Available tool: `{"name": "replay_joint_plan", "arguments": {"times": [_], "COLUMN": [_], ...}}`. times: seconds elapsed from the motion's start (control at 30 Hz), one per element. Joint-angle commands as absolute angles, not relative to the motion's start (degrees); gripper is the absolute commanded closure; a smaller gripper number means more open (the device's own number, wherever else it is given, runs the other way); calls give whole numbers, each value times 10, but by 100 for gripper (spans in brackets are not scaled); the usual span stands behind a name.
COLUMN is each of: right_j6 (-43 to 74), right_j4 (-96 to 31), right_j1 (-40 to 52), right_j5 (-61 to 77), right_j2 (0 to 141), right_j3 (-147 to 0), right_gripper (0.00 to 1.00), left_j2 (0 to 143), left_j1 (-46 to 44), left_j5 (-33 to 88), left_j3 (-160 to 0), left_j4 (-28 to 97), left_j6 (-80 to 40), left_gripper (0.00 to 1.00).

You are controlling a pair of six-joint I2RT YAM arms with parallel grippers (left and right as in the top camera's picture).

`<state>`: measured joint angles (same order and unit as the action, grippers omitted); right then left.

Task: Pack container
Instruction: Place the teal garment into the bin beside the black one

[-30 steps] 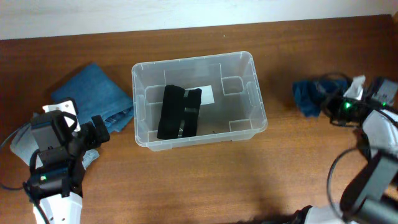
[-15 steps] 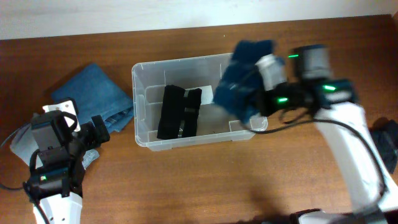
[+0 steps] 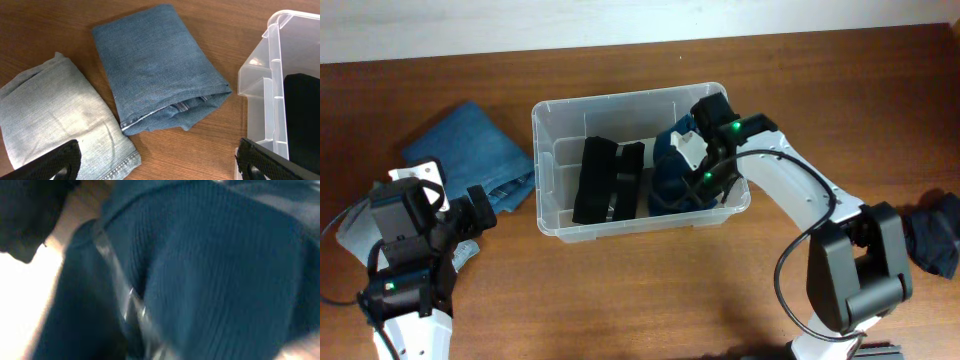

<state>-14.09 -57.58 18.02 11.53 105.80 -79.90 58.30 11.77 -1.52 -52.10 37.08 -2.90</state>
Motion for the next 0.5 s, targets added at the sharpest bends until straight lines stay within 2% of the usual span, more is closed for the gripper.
{"name": "replay_joint_plan", "arguments": {"times": [0.0, 0.17, 0.3, 0.47], "right_j6": [-142, -108, 32, 61], "right_j4": [-625, -673, -652, -701], "right_j1": [180, 165, 43, -162], "right_j5": [63, 7, -22, 24], "right_j2": [1011, 946, 877, 875], "right_j3": [-889, -1027, -1057, -1049], "right_gripper": [1, 1, 1, 1], "left_j2": [585, 585, 585, 585], "left_j1": [122, 122, 122, 122], "left_j5": [-8, -8, -8, -8], "left_j3": [-533, -533, -533, -533], "left_j4": [370, 371, 374, 373], "left_j6": [-37, -37, -37, -37], "left_gripper": [1, 1, 1, 1]}}
